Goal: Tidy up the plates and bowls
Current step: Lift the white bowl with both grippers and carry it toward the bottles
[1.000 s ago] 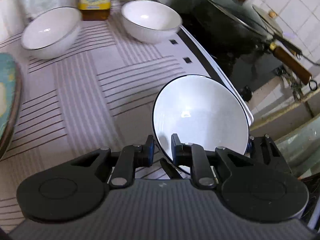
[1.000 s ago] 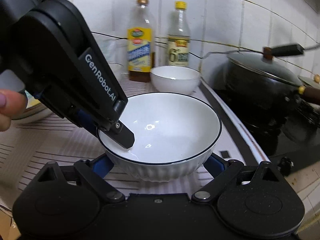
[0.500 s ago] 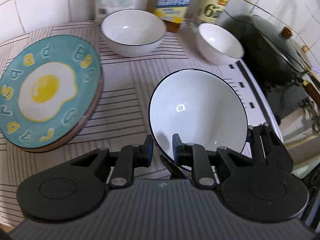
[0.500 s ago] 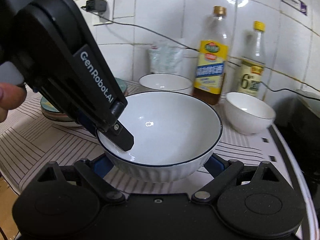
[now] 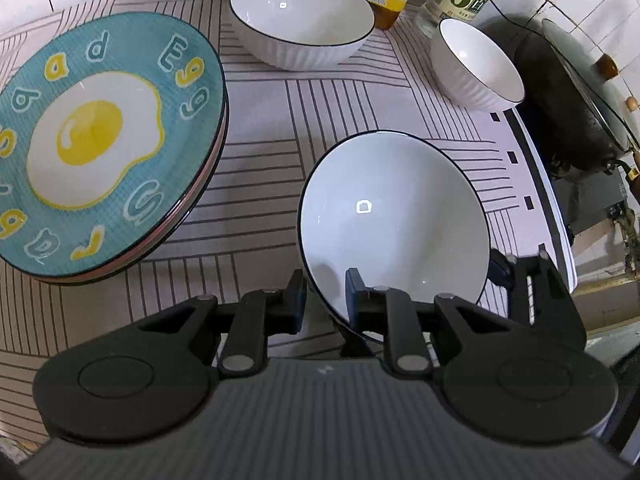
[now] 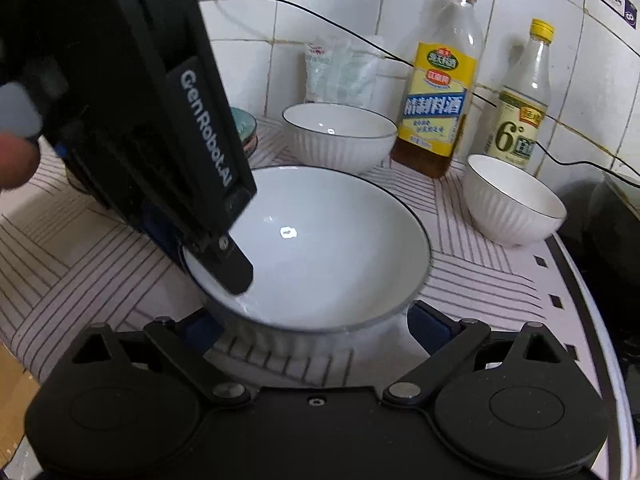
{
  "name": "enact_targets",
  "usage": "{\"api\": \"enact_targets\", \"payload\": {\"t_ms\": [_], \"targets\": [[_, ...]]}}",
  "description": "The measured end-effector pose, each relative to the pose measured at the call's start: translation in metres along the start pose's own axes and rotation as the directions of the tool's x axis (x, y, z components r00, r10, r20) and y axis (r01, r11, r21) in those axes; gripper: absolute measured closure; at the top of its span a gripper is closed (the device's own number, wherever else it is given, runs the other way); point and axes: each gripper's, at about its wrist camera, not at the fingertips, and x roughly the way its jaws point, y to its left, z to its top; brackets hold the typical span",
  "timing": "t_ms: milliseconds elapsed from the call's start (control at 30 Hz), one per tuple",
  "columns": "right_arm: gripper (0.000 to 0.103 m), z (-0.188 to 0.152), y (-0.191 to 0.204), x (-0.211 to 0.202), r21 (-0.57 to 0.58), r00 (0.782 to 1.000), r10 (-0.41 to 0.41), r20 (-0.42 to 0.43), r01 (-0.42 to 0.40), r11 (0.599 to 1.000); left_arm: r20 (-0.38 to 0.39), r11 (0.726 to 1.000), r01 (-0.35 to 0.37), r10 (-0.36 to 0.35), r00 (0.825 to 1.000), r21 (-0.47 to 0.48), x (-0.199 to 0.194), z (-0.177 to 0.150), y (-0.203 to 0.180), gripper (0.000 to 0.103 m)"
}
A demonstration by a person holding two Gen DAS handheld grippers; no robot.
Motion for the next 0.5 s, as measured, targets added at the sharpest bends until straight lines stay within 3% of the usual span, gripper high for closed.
{"api": "enact_targets", "payload": {"t_ms": [167, 500], "targets": [[0.004, -0.008, -0.012, -0.026, 0.04, 1.0, -0.001, -0.023, 0.002, 0.999, -0.025, 1.0, 0.025, -0.026, 0.999, -0.018, -0.006, 0.004, 0.001, 0.072], [0.004, -0.003, -0.066, -0.063, 0.259, 1.0, -0.005, -0.023, 0.011, 0.966, 0.005, 1.0, 0.021, -0.021, 1.0, -0.002, -0.036, 0.01, -0.002, 0.062]]}}
